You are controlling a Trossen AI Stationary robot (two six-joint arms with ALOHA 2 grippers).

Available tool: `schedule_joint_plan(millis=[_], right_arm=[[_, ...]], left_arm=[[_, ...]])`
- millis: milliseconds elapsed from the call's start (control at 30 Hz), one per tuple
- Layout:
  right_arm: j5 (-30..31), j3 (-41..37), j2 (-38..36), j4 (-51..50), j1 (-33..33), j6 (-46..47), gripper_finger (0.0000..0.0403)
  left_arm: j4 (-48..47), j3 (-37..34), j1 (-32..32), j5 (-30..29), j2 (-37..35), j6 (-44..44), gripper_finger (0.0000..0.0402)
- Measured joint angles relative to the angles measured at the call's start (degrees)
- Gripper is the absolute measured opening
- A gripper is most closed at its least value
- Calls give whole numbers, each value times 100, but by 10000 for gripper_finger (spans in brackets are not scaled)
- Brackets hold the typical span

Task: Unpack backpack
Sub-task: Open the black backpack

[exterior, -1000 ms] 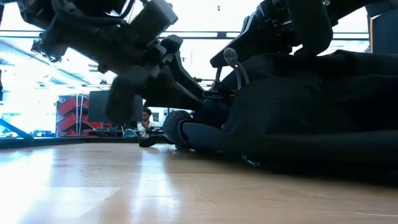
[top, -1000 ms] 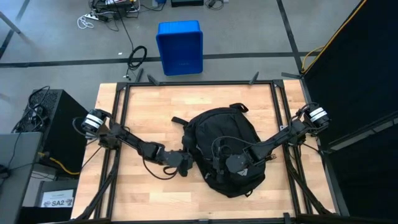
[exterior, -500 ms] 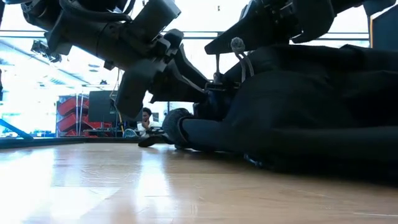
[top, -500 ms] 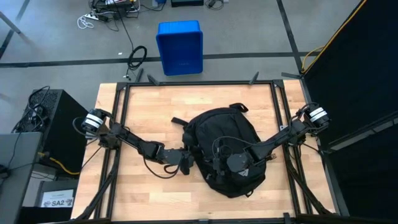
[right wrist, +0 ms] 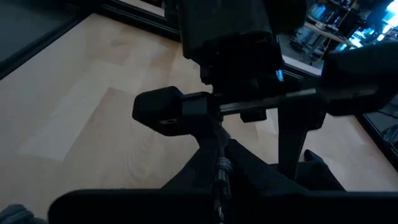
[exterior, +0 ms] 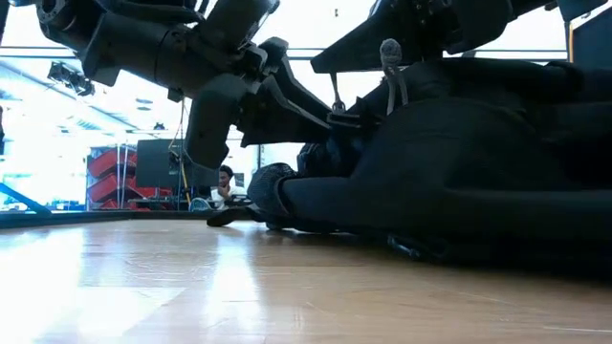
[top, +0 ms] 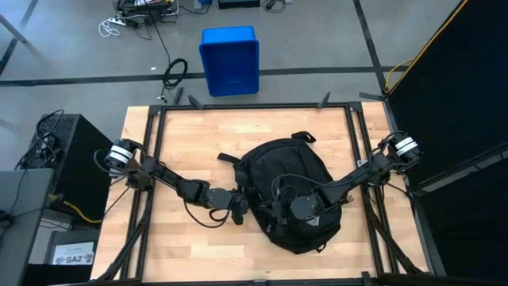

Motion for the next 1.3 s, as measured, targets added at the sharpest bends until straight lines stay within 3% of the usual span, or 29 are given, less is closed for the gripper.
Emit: schedule_joint_plan(millis=[367,467,533,633,733,900,1100,1300], right_arm=[[4,0,0,22,0,4,0],[6,0,0,31,-2,14,0],[21,0,0,13,4,17,0],[55,0,0,-2,31,4,0],[51,1,-49,-50,89,7,0],[50,4,-260,-422,289,229,0],[75,4,-468,-808,631,339,0],[-42,11,-714,-1677,849,1012,0]], left_arm=[[977,2,152,96,646,425,142],[1217,2,148,-195,700,432,135],[1284,2,140,-598,705,444,110],[1249,2,70,-1066,705,643,32],[1131,2,10,-1401,693,810,9],[780,-113,-47,-2053,575,898,2],[875,-301,-58,-2088,568,911,1],[946,-549,-58,-2049,304,844,0]])
